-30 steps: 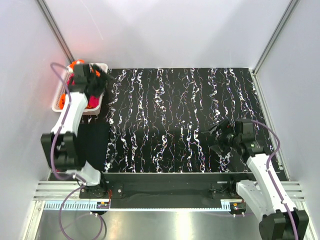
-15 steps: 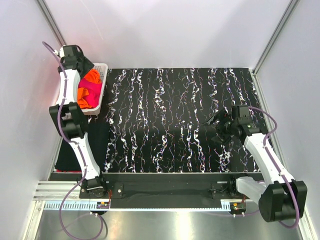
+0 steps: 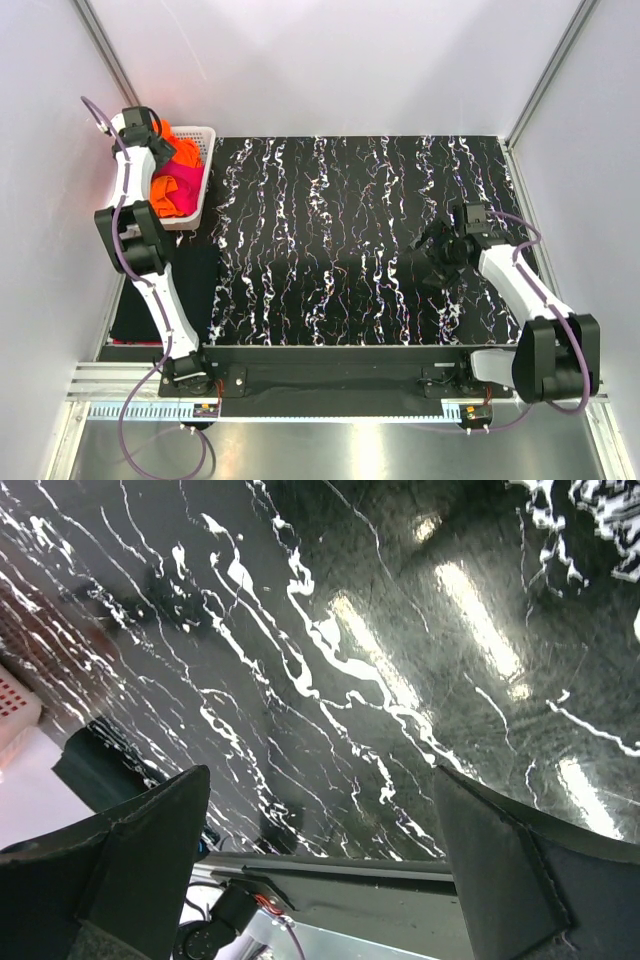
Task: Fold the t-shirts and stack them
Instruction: Grab the tshirt from the pile
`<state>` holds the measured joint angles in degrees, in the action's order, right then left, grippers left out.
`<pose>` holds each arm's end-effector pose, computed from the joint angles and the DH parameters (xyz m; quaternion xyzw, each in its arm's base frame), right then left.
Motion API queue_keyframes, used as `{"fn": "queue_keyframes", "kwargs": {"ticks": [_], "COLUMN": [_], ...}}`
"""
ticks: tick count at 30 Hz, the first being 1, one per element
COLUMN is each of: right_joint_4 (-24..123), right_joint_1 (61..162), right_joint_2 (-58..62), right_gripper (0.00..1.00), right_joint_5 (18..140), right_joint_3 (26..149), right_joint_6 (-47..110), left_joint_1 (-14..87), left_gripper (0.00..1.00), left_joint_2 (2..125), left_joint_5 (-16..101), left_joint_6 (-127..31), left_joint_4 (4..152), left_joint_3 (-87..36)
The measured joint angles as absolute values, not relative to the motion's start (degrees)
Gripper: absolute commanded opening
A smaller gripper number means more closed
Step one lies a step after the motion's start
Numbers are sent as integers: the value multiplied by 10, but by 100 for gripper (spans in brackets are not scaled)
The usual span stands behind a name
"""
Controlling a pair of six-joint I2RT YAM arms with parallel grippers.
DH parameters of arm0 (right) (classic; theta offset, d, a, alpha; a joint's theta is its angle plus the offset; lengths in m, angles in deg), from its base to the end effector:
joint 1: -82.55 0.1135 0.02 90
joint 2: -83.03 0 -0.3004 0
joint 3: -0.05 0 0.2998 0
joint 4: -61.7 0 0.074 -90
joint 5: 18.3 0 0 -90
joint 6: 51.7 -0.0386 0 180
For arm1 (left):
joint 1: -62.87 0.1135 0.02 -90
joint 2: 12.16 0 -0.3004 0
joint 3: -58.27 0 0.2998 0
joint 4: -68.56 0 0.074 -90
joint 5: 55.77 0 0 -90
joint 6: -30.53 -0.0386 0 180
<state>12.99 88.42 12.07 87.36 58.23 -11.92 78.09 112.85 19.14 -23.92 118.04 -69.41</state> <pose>0.2650 0.0377 0.2335 0.3313 0.9018 0.2312 0.1532 0.5454 0.1588 0.2924 -0.4388 0.8120 0.0558 0.3807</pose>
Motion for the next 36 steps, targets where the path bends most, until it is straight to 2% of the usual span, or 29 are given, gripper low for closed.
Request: {"fn": "queue_keyframes", "kwargs": {"ticks": [9, 14, 15, 17, 18, 21, 26, 36], "right_joint_4": [134, 135, 135, 135, 135, 135, 135, 135], "right_joint_1": [859, 853, 852, 850, 848, 845, 845, 844], "right_joint_2": [65, 43, 42, 42, 42, 42, 42, 40], "right_gripper": [100, 100, 100, 100, 100, 100, 100, 100], "right_joint_5": [876, 879, 880, 883, 885, 888, 895, 926], "right_joint_3": [618, 628, 628, 628, 628, 628, 628, 646], "right_joint_6": [-87, -75, -73, -70, -68, -64, -60, -50], "left_joint_1": [785, 785, 785, 785, 785, 785, 778, 748], "left_gripper": [64, 49, 38, 24, 13, 1, 0, 0], "left_joint_2": [1176, 1212, 1216, 1221, 1221, 1221, 1207, 1037], "left_joint_5": [184, 191, 192, 195, 196, 201, 203, 266], "left_joint_6": [-230, -219, -218, -217, -217, -221, -235, -218], "left_joint_4": [1175, 1174, 1173, 1170, 1170, 1168, 1172, 1166], "left_joint_3": [-762, -787, -789, -789, -789, -791, -790, -736]}}
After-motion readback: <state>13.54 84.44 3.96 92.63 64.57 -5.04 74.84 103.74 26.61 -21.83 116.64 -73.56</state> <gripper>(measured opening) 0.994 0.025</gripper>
